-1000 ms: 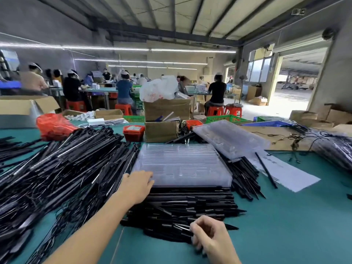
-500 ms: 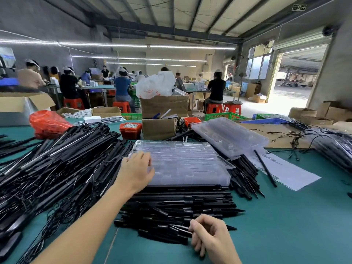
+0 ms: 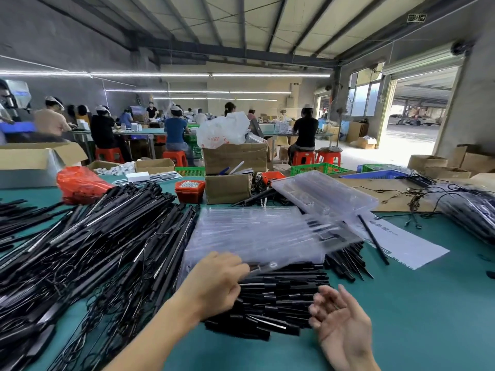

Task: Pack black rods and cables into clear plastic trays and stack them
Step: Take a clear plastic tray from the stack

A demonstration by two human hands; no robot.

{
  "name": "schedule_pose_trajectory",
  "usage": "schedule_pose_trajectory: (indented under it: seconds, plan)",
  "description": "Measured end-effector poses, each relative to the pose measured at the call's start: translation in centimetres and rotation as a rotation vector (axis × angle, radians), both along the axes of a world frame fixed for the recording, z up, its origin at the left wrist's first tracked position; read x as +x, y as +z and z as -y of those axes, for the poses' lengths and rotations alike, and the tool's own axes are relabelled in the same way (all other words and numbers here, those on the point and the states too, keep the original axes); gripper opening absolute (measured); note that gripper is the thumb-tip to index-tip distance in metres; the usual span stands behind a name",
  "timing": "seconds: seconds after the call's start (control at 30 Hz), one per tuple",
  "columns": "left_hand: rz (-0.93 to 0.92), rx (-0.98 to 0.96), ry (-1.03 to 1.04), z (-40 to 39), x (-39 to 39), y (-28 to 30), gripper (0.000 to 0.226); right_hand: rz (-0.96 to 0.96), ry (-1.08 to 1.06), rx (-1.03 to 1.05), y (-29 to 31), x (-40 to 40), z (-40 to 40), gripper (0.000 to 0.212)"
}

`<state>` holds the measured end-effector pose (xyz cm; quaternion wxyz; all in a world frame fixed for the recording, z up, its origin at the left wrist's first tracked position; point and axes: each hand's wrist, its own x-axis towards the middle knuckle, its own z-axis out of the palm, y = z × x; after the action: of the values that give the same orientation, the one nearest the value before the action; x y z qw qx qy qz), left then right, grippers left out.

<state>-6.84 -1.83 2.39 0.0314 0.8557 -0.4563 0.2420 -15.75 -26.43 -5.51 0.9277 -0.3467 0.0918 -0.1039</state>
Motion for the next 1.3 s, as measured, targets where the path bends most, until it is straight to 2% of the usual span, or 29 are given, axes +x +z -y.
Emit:
schedule_pose_trajectory:
  seconds: [0.07,0.17,0.3,0.37,0.53,0.63,0.7,0.77,0.8,0.87,0.93,0.97,1.0,1.07,1.1,1.2,1.3]
  plan:
    - [0.011,-0.037,-0.049,-0.6,-2.4,0.2,0.027,0.009,0.019,0.071,0.5,-0.5,1.9,0.050]
    - [-0.050,-0.053,-0.111,-2.0,-5.3,0.1,0.031,0.025,0.085,0.089,1.1,-1.0,4.5,0.082]
    - [-0.002,0.112,-0.149,-3.1,-8.6,-0.5,0.020,0.053,0.218,0.010,2.4,-1.8,6.7,0.110]
    - [0.046,0.162,-0.189,-3.2,-9.5,-0.8,0.010,0.062,0.268,-0.075,3.3,-2.3,7.0,0.109]
    - [0.113,0.291,-0.272,-3.4,-10.6,-2.0,0.020,0.089,0.319,-0.362,4.6,-2.9,7.2,0.105]
    - [0.017,0.313,-0.230,-3.2,-11.3,-3.4,0.028,0.115,0.444,-0.372,4.9,-3.7,7.9,0.109]
    - [-0.074,0.391,-0.184,-3.1,-12.0,-3.5,0.032,0.123,0.479,-0.513,5.5,-4.3,8.1,0.105]
    - [-0.280,0.314,-0.230,-2.6,-12.5,-4.0,0.033,0.052,0.560,-0.680,6.1,-4.6,8.2,0.109]
    - [-0.425,0.264,-0.227,-2.7,-12.8,-4.5,0.037,-0.016,0.569,-0.701,5.9,-4.7,8.4,0.105]
    - [-0.714,0.182,-0.143,-3.0,-12.5,-4.7,0.042,-0.111,0.559,-0.734,5.6,-5.4,8.3,0.077]
    - [-0.928,0.031,-0.075,-3.8,-12.6,-3.7,0.050,-0.217,0.573,-0.774,5.3,-6.4,8.0,0.048]
    - [-0.928,-0.040,-0.026,-4.2,-12.6,-3.3,0.053,-0.265,0.569,-0.811,5.0,-6.7,8.0,0.042]
    - [-0.828,-0.102,0.043,-4.6,-12.0,-3.3,0.052,-0.309,0.564,-0.870,4.8,-6.8,7.9,0.039]
    - [-0.542,-0.183,0.201,-4.8,-10.6,-3.6,0.036,-0.383,0.554,-1.071,5.0,-7.1,7.2,0.035]
    - [-0.501,-0.198,0.285,-4.9,-10.1,-3.9,0.030,-0.418,0.553,-1.201,5.2,-7.3,6.9,0.036]
    - [-0.598,-0.155,0.521,-5.4,-8.9,-6.2,0.055,-0.548,0.552,-1.508,5.9,-7.6,6.7,0.050]
    - [-0.609,-0.112,0.612,-6.0,-8.1,-8.3,0.069,-0.679,0.533,-1.606,6.5,-7.6,6.6,0.073]
